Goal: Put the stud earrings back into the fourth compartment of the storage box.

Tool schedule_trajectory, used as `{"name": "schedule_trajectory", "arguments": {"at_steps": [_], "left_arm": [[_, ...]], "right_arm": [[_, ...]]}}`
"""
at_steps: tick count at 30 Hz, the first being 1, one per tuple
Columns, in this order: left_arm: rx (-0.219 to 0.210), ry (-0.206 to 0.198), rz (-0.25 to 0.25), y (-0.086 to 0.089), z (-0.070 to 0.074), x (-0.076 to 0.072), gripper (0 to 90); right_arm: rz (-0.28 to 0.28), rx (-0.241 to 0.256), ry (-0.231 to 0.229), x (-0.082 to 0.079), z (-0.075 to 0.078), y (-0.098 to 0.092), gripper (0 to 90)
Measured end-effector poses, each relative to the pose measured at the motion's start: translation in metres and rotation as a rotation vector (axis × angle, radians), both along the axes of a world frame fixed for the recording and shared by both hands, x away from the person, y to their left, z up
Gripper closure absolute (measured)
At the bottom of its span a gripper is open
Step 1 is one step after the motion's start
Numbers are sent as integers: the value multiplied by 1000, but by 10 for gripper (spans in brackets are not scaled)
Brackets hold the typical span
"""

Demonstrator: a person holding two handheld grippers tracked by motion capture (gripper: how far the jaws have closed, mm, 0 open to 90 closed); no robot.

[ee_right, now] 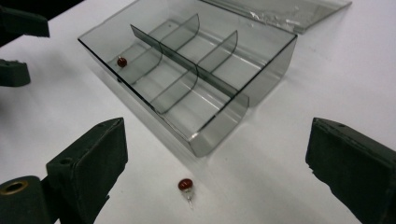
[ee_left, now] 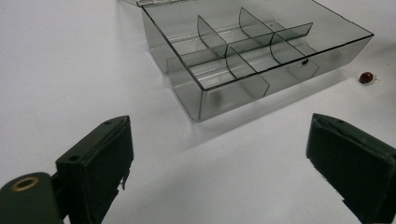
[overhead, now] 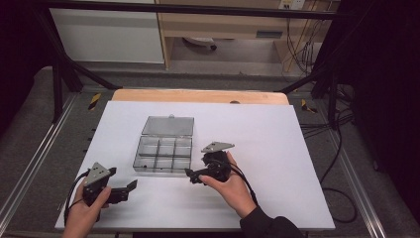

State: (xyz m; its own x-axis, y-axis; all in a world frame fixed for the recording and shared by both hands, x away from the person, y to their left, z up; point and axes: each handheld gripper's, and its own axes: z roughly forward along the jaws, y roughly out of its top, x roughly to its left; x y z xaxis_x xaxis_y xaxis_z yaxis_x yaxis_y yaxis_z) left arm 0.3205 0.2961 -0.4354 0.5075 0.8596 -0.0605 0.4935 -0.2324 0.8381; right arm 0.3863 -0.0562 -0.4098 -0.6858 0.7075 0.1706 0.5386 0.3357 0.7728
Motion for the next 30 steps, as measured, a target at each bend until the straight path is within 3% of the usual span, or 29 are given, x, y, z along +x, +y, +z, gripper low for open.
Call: {"name": "schedule_trajectory", "arguments": {"at_steps": [7, 13, 18, 30], "left_arm": [[2, 1, -2, 0, 0, 0, 75], [2, 1, -3, 0, 0, 0, 75], [2, 2, -4, 0, 0, 0, 76], [8, 2, -5, 0, 0, 0, 76]], "right_arm": [[-11, -3, 36, -2, -11, -3, 102], [-35, 2, 59, -3, -21, -11, 308], [1, -4, 60, -10, -30, -6, 476], [70, -27, 42, -18, -41, 9, 664]]}}
